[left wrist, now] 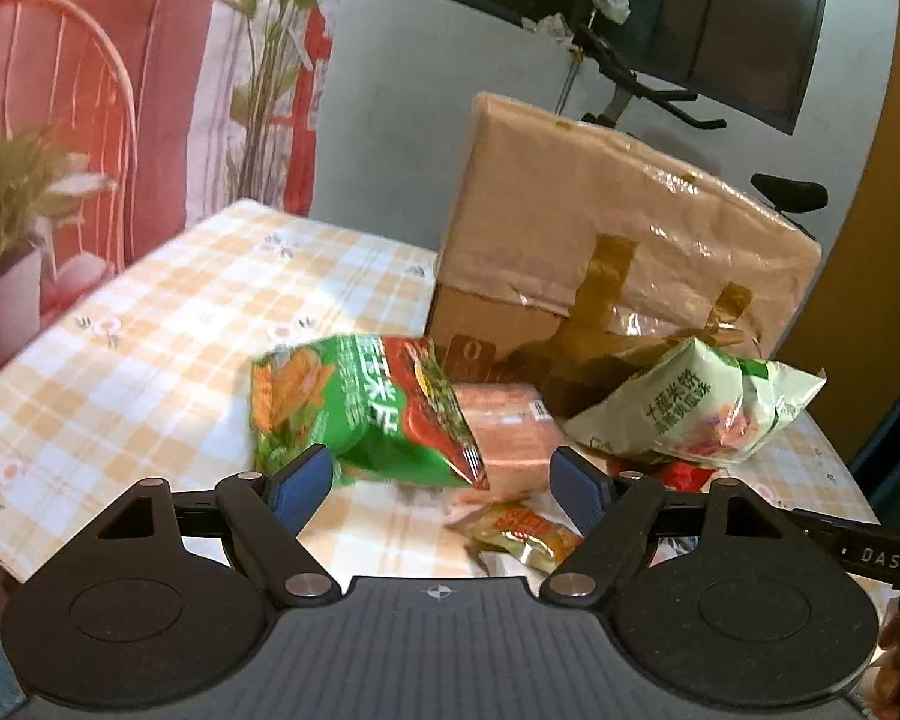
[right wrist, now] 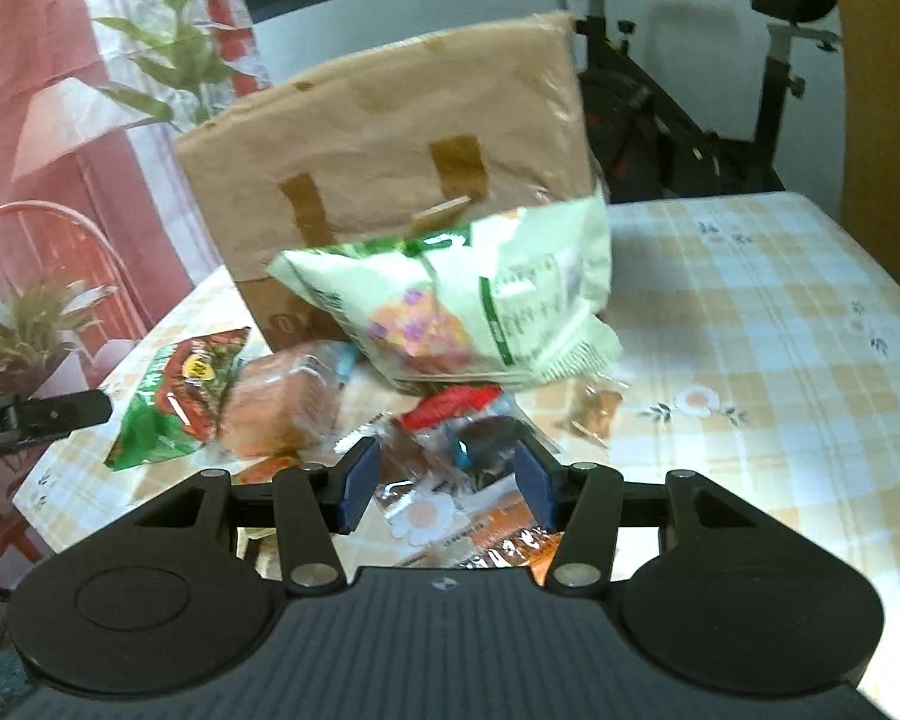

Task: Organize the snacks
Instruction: 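Move both open tools back toward the remaining snacks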

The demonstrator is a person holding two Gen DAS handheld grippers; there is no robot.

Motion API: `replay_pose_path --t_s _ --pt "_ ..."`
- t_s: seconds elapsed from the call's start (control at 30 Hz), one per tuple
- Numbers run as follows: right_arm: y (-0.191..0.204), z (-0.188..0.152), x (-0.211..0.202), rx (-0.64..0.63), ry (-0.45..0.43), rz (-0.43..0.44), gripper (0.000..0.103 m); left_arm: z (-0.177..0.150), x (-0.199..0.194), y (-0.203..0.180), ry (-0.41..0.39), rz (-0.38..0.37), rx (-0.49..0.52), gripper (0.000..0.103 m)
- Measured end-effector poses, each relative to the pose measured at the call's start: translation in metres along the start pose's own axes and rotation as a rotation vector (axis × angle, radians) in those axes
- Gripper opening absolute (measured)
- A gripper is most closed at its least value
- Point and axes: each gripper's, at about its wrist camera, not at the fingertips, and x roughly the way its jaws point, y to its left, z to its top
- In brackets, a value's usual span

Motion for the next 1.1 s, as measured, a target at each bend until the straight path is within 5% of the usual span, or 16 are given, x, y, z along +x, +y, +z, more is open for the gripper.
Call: replay_pose_path --t_s 0.67,1.1 --pt "-0.006 -0.02 0.025 -0.046 0.014 -0.031 0.053 -0.025 0.063 -0.031 0.185 -0.067 0.05 0.075" --pt "-0.009 -0.016 0.013 -0.001 0.048 -0.062 0.054 -0.021 0.049 -0.027 0.123 -0.073 0.06 0.074"
